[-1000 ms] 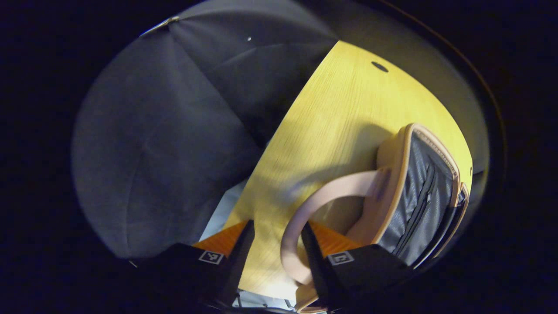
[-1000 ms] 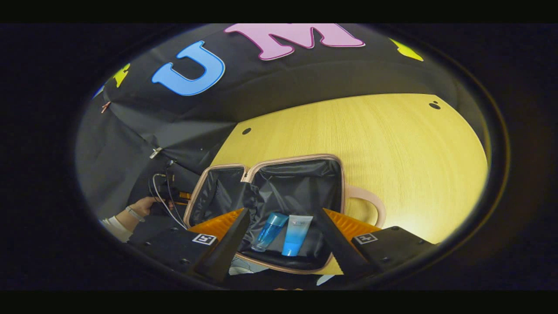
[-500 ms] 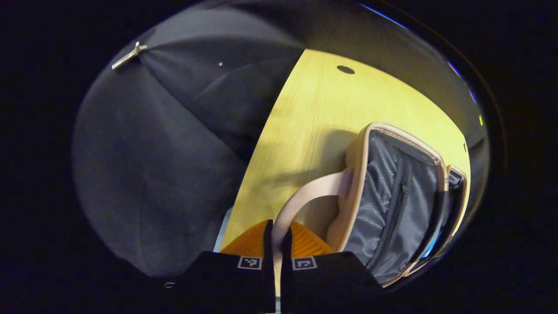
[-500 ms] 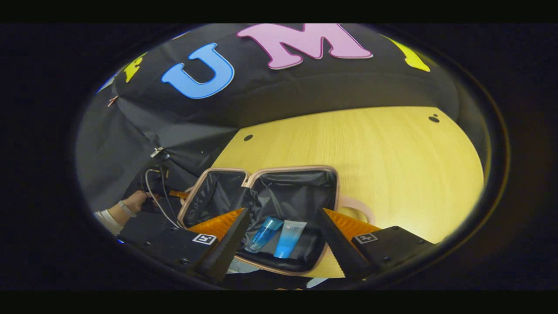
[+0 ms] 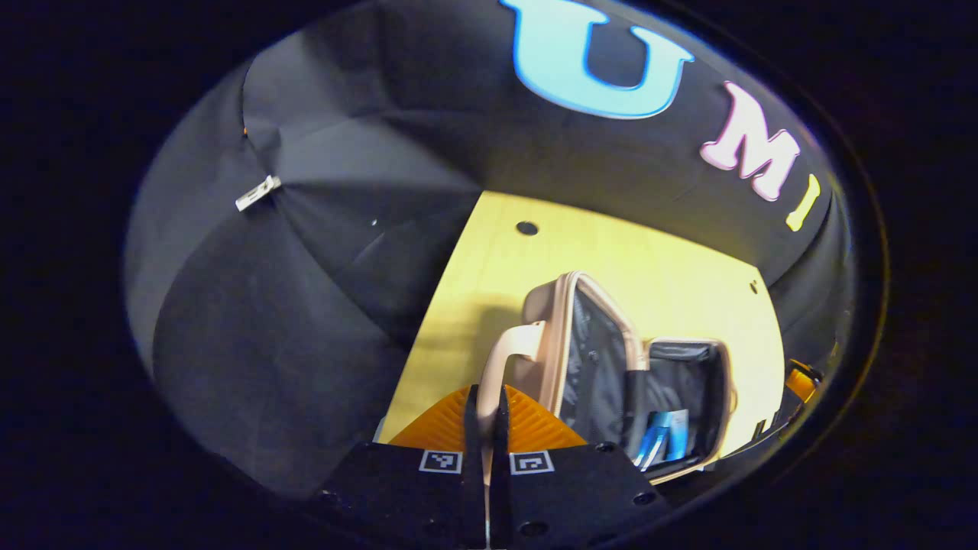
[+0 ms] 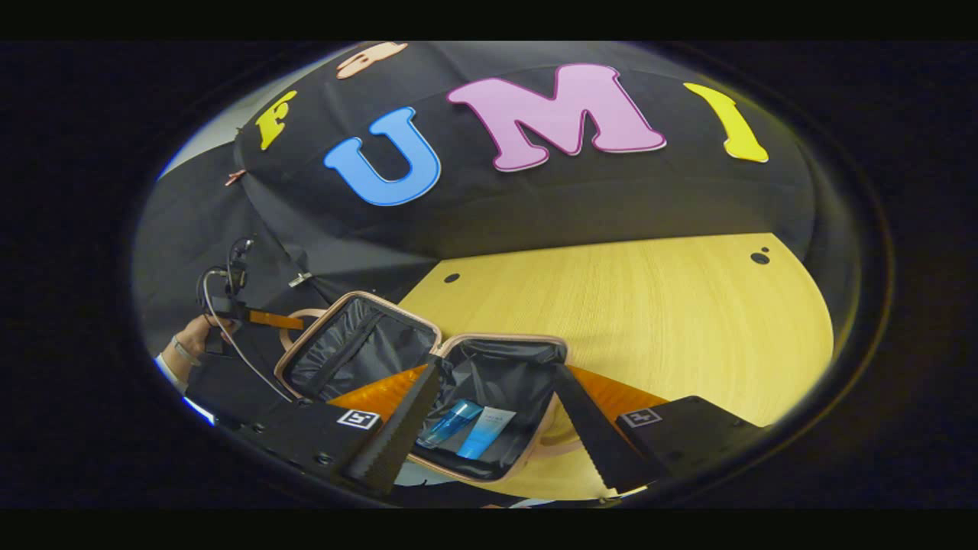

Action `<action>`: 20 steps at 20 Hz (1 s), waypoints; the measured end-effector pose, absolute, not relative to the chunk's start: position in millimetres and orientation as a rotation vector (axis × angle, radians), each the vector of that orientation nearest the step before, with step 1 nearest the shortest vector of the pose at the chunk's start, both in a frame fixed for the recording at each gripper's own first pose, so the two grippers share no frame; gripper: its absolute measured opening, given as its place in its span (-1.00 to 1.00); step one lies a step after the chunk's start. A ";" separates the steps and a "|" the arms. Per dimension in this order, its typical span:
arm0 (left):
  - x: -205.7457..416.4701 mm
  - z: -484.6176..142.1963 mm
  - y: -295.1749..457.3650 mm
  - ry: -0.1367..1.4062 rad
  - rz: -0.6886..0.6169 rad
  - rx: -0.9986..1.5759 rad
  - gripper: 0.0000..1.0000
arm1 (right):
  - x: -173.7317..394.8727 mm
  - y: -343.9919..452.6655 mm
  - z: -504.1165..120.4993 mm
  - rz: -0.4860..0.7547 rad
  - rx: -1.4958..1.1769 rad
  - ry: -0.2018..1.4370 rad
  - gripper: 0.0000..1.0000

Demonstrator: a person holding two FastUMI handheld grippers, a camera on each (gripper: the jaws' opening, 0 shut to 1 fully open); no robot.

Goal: First open the suitcase, pack the skin care products into it, and then close the suitcase.

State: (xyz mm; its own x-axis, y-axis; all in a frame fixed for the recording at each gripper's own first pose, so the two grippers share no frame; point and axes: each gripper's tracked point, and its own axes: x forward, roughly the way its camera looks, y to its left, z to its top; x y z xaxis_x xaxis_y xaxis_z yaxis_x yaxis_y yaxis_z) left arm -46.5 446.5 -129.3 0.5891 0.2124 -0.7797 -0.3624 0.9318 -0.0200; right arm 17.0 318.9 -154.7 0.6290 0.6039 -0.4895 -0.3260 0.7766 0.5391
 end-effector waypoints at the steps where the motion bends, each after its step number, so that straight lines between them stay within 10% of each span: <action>1: -43.8 -113.6 430.7 0.862 0.317 -0.158 -0.84 | 16.4 309.2 -149.3 0.557 0.418 0.687 0.94; 12: 37.6 -63.3 163.0 0.704 -0.017 -0.153 -0.84 | -7.0 204.4 -137.0 0.554 0.391 0.618 0.94; 20: 56.6 -211.1 1.2 0.899 -0.215 -0.331 -0.84 | -28.2 130.0 -162.1 0.438 0.402 0.649 0.94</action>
State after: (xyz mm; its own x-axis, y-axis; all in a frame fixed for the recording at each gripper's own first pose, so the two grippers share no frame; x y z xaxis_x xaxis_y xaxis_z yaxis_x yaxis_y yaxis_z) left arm 56.6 1.2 -211.1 0.6060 -0.3191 -0.7286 0.0443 0.9281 -0.3697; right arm -28.2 130.0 -162.1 0.7126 0.5060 -0.4860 -0.2613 0.8343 0.4854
